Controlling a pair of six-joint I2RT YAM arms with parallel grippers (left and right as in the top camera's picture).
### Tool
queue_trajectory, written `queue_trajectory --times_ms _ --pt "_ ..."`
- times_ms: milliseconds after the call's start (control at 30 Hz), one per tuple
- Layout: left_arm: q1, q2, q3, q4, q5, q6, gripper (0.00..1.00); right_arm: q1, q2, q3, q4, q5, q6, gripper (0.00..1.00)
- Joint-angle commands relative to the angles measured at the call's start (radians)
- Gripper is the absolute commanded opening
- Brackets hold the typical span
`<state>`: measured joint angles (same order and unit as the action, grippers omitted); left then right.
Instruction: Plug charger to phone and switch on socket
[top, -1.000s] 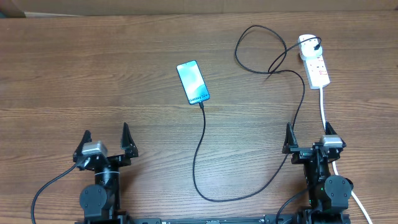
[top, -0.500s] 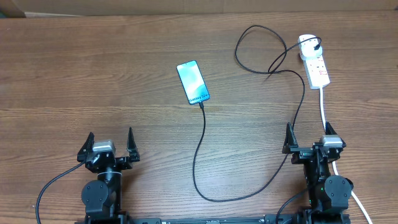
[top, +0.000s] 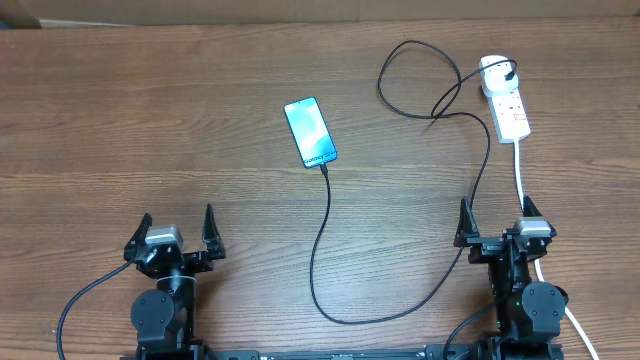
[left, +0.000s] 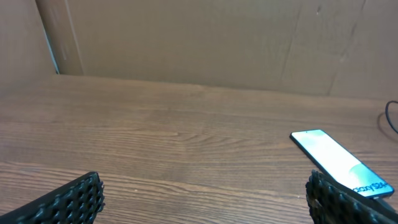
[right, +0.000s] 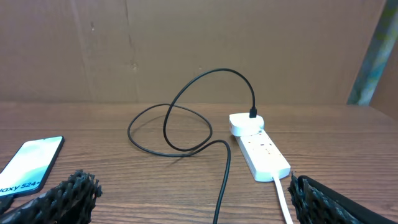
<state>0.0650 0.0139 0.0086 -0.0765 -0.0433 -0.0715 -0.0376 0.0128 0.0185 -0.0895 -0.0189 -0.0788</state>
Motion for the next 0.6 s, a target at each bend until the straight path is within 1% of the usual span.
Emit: queue_trajectory --times_ms 0,200,567 --pt "-0.007 -0.011 -0.004 -0.002 -0.001 -0.01 1.0 0.003 -0.01 -0.01 0.005 0.006 -0.001 1.0" --pt "-0.007 -0.011 -0.004 -0.003 0.008 0.05 1.0 0.003 -0.01 -0.01 0.005 0.006 -0.001 1.0" --pt "-0.007 -0.011 -0.004 -0.005 0.011 0.049 1.0 0.003 -0.01 -0.01 0.005 0.006 -0.001 1.0"
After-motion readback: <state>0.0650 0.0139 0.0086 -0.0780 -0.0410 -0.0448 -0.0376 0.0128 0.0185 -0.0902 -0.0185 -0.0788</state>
